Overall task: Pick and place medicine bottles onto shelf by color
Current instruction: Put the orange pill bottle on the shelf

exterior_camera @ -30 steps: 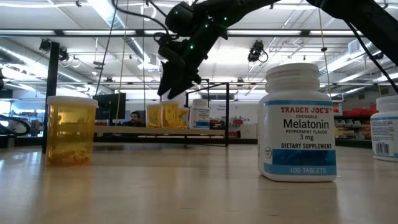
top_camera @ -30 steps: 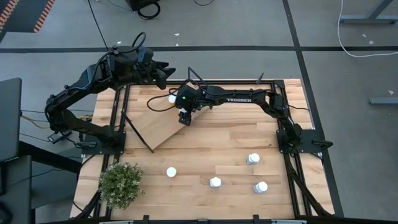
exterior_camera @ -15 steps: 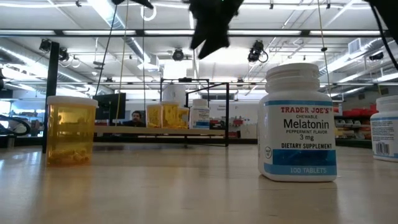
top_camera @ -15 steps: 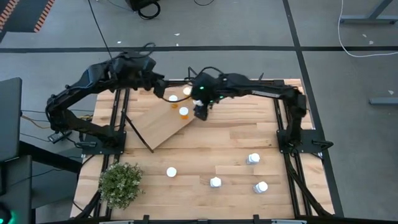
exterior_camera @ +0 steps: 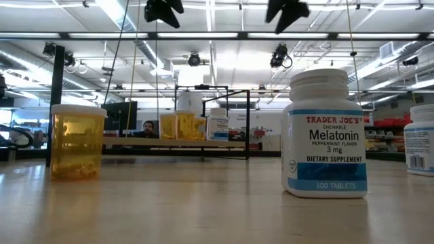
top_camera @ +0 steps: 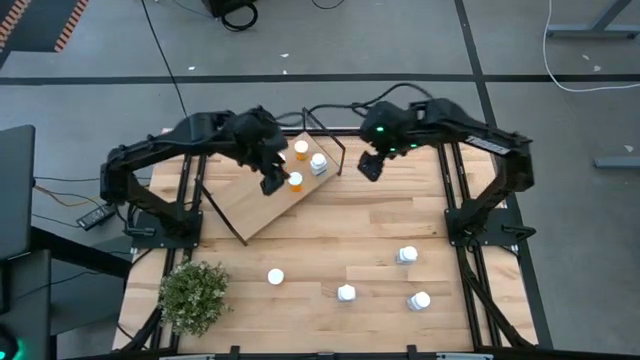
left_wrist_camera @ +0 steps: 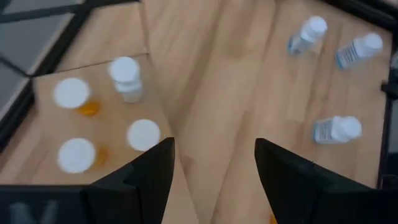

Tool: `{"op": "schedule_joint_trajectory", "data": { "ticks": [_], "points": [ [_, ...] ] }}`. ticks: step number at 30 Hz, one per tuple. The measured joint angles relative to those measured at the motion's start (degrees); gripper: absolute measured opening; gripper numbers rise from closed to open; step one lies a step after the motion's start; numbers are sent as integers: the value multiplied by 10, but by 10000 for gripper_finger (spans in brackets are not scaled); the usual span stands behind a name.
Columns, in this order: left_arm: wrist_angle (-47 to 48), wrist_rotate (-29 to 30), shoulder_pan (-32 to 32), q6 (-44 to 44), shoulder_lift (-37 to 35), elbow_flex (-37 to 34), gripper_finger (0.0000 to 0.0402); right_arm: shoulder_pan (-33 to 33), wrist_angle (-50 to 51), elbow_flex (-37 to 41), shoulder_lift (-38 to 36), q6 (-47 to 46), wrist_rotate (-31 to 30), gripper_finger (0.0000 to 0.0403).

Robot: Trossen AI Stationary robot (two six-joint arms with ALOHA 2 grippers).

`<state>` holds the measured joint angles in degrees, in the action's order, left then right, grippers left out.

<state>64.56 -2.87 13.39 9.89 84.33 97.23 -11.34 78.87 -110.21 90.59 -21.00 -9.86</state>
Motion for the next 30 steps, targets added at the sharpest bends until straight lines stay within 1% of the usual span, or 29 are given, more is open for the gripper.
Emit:
{"op": "schedule_joint_trajectory", "data": {
  "ticks": [3, 6, 9, 12, 14, 16, 19, 21, 25, 30],
  "points": [
    [1, -13, -25, 32, 13, 0, 229, 12, 34, 0, -27, -31, -13, 282],
    [2, -44, -46, 51, 20, 0, 228, 32, 60, 0, -51, -44, -34, 282],
    [11, -61, -68, 49, 34, 0, 224, 52, 65, 0, -72, -35, -68, 282],
    [36, -93, -89, 45, 53, 0, 219, 63, 64, 0, -86, -31, -96, 282],
    [56, -103, -106, 36, 69, 0, 218, 64, 64, 0, -94, -31, -99, 282],
    [71, -104, -125, 14, 86, 0, 221, 67, 66, 0, -100, -41, -88, 282],
    [83, -112, -149, 18, 108, 0, 235, 81, 74, 0, -110, -46, -80, 282],
    [83, -126, -167, 30, 121, 0, 249, 91, 80, 0, -114, -31, -82, 282],
    [85, -128, -210, 51, 150, 0, 282, 105, 80, 0, -115, -12, -122, 282],
    [96, -130, -256, 63, 171, -1, 318, 117, 81, 0, -115, -56, -126, 282]
  ]
}}
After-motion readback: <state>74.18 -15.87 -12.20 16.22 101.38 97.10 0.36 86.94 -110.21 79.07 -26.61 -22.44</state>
